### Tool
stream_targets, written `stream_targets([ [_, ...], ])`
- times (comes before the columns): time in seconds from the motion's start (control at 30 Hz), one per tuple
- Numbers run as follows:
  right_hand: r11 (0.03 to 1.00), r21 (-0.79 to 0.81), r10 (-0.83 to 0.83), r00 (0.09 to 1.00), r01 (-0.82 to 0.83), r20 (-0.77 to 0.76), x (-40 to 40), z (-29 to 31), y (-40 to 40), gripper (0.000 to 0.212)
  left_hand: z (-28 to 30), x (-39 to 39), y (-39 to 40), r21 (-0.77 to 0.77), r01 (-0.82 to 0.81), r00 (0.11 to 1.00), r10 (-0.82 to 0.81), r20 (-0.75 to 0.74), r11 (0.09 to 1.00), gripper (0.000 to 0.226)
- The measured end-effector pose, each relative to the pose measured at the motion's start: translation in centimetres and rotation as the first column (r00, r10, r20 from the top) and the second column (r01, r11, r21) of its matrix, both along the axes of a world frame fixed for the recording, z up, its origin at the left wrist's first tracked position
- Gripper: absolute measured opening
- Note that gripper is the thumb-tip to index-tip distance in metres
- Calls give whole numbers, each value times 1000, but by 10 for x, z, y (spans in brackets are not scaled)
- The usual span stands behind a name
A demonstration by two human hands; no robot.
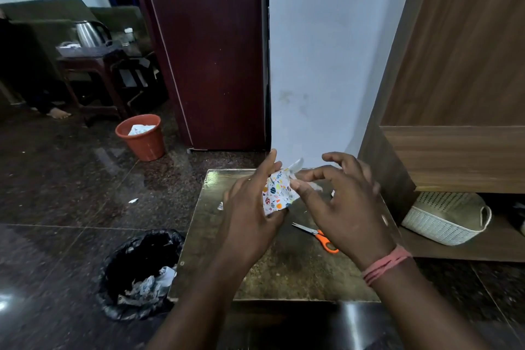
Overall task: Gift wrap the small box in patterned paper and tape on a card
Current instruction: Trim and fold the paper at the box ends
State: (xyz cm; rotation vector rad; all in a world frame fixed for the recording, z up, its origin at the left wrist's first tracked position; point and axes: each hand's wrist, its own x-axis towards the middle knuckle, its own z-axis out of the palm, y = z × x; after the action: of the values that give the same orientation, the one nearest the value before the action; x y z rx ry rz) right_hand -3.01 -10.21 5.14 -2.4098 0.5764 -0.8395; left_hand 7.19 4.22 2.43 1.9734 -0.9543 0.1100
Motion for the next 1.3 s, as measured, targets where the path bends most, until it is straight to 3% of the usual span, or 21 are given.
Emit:
stream_targets([
  [0.13,998,52,-40,991,47,-130,-4,1,-5,29,-2,-2,2,95,-28,994,18,110,995,111],
  [0.23,999,-29,37,997,-39,-61,-6,0,-8,13,-5,0,0,112,-25,990,10,137,993,113],
  [0.37,982,-142,120,993,-121,-14,0,-5,-5,25,-7,1,-2,112,-32,990,16,140,993,113],
  [0.47,998,-65,-8,988,-2,-154,3,-8,-5,29,-6,2,-1,99,-34,987,18,161,995,113],
  [0.53,998,58,23,971,-10,-239,4,-10,-6,33,-4,3,1,97,-12,985,-4,172,995,112],
  [0.63,966,254,102,964,-37,-245,4,-9,-2,35,-5,2,1,139,6,975,-37,218,990,109],
  [0.77,948,317,51,970,28,-238,8,-13,-1,27,-9,4,1,159,-3,963,-39,265,987,109],
  [0.83,891,455,76,982,11,-171,9,-12,-5,31,-8,5,2,138,18,971,-50,232,990,109],
  [0.9,764,642,142,986,-56,-84,8,-8,-6,30,-10,6,1,133,34,977,-61,206,990,108],
  [0.97,677,727,175,985,-113,-10,6,-5,-9,27,-15,9,0,151,34,980,-62,187,988,107],
  [1.13,611,728,253,948,-311,192,4,3,-9,12,-16,9,-6,33,4,999,-3,-45,999,99],
  [1.23,552,730,183,913,-402,364,6,3,-11,13,-6,4,-5,-37,-35,982,27,-184,999,87],
  [1.3,516,729,128,882,-449,453,6,0,-20,14,2,4,-1,-121,-57,913,2,-408,991,68],
])
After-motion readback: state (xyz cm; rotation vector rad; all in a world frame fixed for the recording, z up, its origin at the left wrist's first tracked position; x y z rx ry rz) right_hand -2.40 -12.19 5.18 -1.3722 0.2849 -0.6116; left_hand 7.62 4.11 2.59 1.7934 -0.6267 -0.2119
